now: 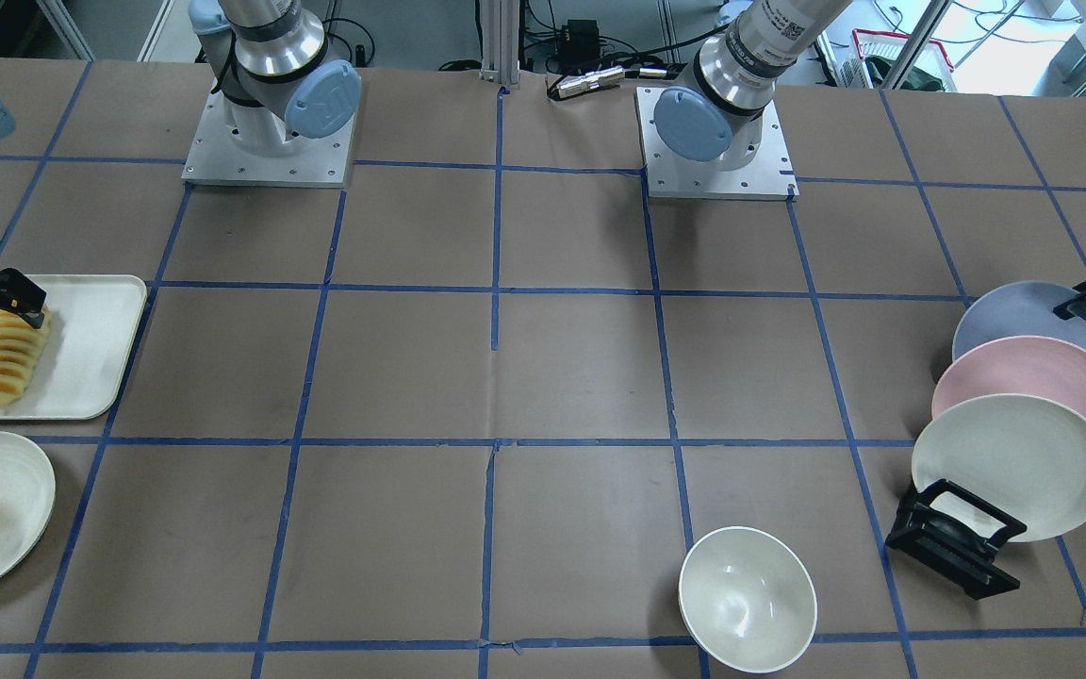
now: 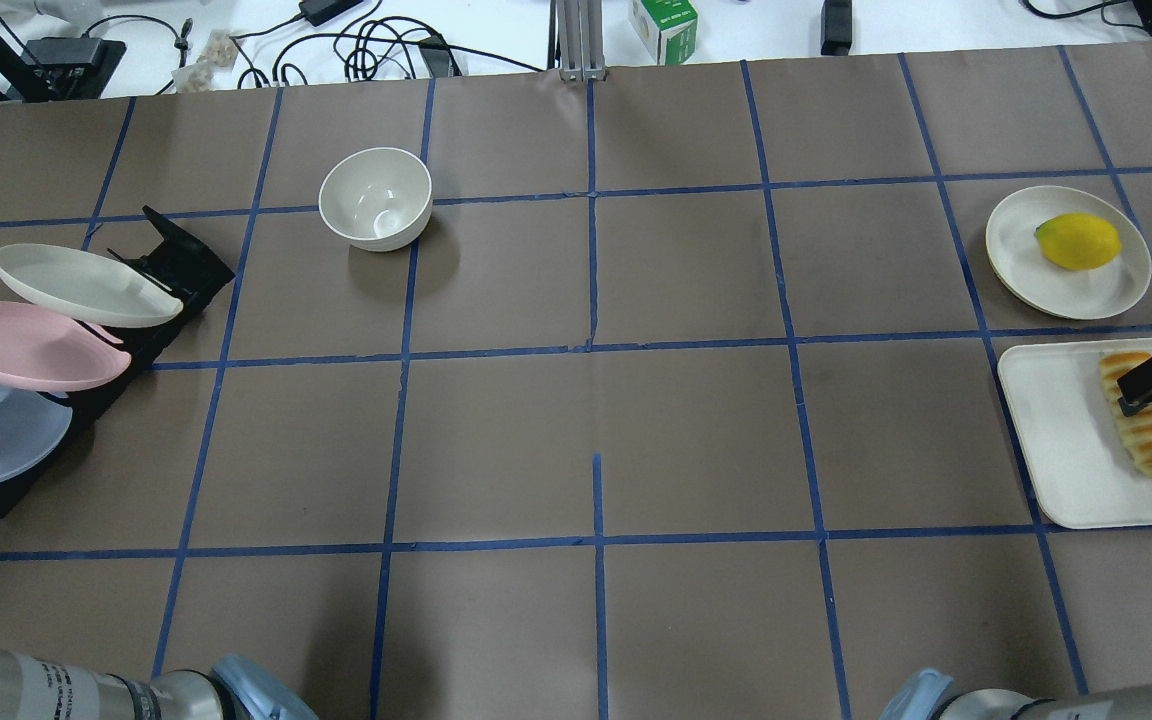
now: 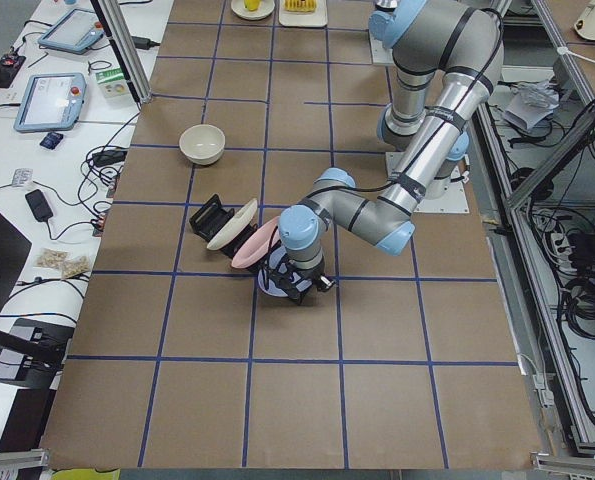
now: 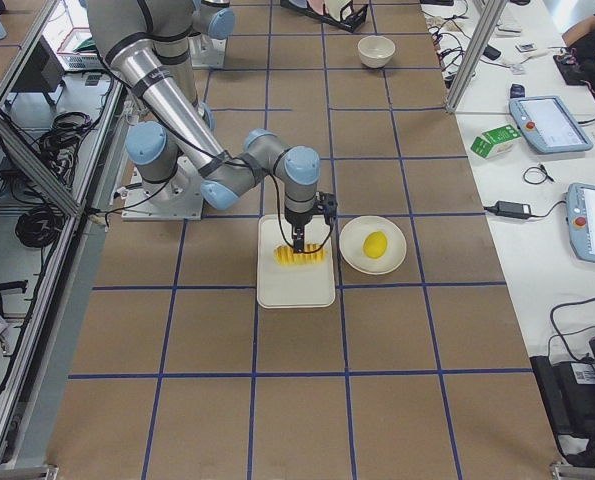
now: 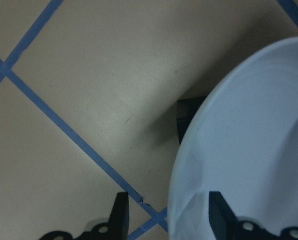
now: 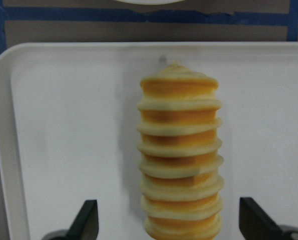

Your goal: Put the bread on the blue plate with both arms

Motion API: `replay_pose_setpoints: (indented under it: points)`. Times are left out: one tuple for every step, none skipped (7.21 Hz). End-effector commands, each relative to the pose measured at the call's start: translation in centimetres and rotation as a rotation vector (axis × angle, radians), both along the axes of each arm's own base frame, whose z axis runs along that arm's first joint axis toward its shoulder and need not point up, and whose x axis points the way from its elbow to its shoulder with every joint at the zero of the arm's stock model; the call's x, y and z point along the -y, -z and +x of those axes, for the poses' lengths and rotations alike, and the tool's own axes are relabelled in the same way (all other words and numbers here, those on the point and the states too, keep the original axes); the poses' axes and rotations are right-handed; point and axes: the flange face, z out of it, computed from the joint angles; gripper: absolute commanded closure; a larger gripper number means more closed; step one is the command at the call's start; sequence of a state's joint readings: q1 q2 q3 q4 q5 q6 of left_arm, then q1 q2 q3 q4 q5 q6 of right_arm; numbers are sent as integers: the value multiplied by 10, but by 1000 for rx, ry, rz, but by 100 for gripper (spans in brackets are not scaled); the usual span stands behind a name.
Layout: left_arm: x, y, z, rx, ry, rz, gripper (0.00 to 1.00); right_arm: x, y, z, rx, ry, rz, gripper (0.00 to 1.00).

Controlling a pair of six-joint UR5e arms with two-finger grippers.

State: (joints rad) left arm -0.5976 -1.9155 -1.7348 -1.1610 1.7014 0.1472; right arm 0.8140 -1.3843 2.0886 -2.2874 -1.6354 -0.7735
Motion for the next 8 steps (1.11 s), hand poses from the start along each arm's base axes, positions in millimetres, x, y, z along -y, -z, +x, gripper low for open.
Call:
replay_pose_setpoints:
  points:
    - [3, -3, 0, 4, 5, -9, 100, 3, 21, -9, 10, 0, 10, 0]
    - [5, -9, -1, 16, 8, -13, 100, 5, 30, -11, 6, -2, 6, 0]
    - [6, -22, -4, 33, 16, -25, 100, 6, 34, -13, -5, -2, 10, 0]
    - [8, -31, -6, 38, 21, -27, 100, 4, 37, -16, -25, -4, 38, 0]
    - [10, -39, -8, 45, 25, -32, 100, 4, 39, -15, -21, -5, 43, 0]
    - [10, -47, -9, 54, 28, -38, 100, 4, 39, -15, -18, 0, 39, 0]
    - [10, -56, -9, 56, 28, -40, 100, 4, 40, -14, -11, 1, 35, 30]
    - [8, -72, -14, 41, 30, -30, 100, 4, 39, -14, -12, 5, 36, 66]
